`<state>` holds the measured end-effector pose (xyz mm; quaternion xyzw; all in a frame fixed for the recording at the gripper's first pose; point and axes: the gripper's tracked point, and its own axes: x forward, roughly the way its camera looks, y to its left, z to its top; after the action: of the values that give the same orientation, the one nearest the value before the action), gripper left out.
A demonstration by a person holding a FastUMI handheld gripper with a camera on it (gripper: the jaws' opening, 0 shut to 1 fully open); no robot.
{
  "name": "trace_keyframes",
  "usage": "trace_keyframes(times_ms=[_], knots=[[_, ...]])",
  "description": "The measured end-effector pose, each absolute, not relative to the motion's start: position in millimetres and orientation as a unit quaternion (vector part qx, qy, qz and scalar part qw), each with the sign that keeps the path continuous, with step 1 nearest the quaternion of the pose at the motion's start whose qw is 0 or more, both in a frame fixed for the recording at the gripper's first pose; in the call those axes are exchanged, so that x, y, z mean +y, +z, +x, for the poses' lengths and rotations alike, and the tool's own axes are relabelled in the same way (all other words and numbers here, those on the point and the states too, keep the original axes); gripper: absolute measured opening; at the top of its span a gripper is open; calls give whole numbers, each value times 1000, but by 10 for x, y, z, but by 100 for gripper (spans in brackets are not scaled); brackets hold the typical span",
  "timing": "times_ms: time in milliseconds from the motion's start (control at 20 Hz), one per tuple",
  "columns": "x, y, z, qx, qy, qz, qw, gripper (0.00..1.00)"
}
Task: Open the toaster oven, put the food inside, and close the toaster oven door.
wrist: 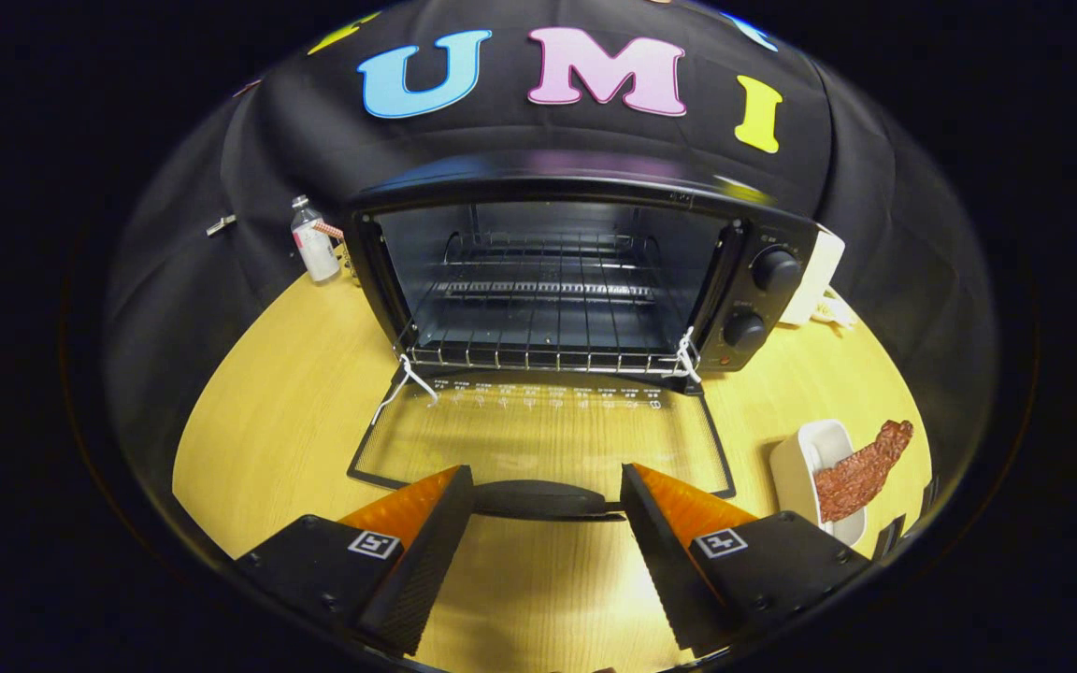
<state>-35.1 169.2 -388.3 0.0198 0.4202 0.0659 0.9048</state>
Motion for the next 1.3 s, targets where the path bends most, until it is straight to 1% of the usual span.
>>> trace_keyframes(times_ms=[200,350,600,750,900,1150,1300], knots=[[1718,-3866,-424,422,91,20,902,98],[1809,-3693,-504,413,139,43,899,98],[1562,-3128,-509,350,172,42,920,98],[1273,-2779,-453,310,181,25,933,98],[941,-2496,-385,288,188,11,939,98],[440,-2288,-270,305,230,32,924,97],[-23,-2383,-150,327,228,32,916,98]])
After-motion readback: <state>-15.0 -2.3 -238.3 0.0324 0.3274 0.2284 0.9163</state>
